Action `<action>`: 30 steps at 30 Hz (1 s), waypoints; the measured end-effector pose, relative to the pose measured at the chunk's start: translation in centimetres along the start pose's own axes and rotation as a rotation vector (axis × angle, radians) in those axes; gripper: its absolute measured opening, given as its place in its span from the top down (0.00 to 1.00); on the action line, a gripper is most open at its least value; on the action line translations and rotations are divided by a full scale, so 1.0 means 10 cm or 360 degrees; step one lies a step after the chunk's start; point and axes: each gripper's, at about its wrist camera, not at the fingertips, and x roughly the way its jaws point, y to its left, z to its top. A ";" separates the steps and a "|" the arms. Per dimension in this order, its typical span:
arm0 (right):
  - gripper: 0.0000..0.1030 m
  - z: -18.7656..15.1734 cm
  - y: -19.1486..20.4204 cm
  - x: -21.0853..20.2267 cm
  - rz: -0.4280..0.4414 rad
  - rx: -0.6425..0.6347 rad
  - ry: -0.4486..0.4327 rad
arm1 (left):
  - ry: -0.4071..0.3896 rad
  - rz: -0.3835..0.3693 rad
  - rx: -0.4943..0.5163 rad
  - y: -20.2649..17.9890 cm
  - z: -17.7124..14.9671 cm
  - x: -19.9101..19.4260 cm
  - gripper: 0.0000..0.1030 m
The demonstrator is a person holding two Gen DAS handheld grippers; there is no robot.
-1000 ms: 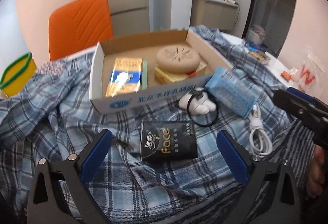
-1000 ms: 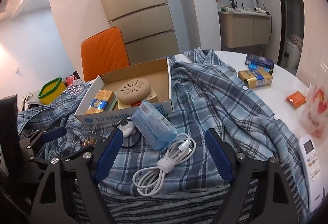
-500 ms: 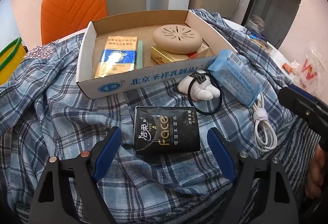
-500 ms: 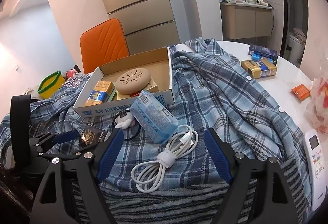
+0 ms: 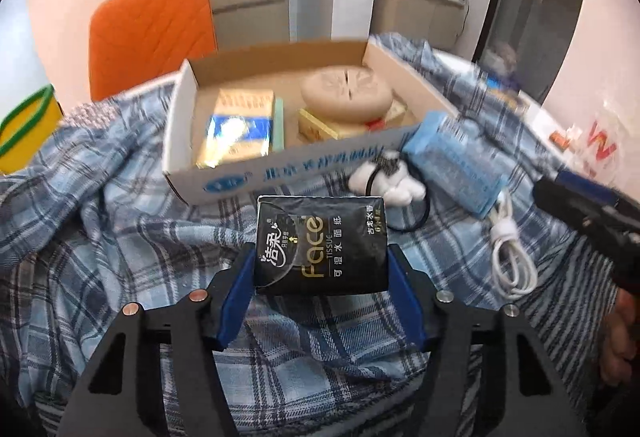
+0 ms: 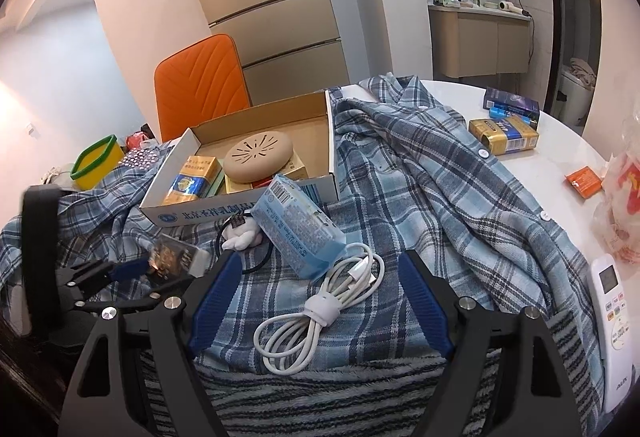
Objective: Organize soft objects
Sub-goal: 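Grasp the black Face tissue pack with the left gripper while the right grasps the white cable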
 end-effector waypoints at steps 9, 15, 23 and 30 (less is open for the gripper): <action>0.41 -0.10 0.10 0.21 0.0036 0.0110 0.0289 | -0.0277 0.0014 0.0019 -0.01 -0.04 -0.32 0.40; 0.58 -0.11 0.03 0.35 -0.0094 0.0202 0.0343 | -0.0325 0.0016 0.0004 -0.01 -0.04 -0.39 0.40; 0.64 -0.15 0.00 0.48 -0.0150 0.0224 0.0415 | -0.0337 0.0021 0.0003 -0.02 -0.06 -0.40 0.40; 0.76 -0.16 0.01 0.45 -0.0140 0.0214 0.0389 | -0.0375 0.0071 0.0037 -0.05 -0.06 -0.48 0.40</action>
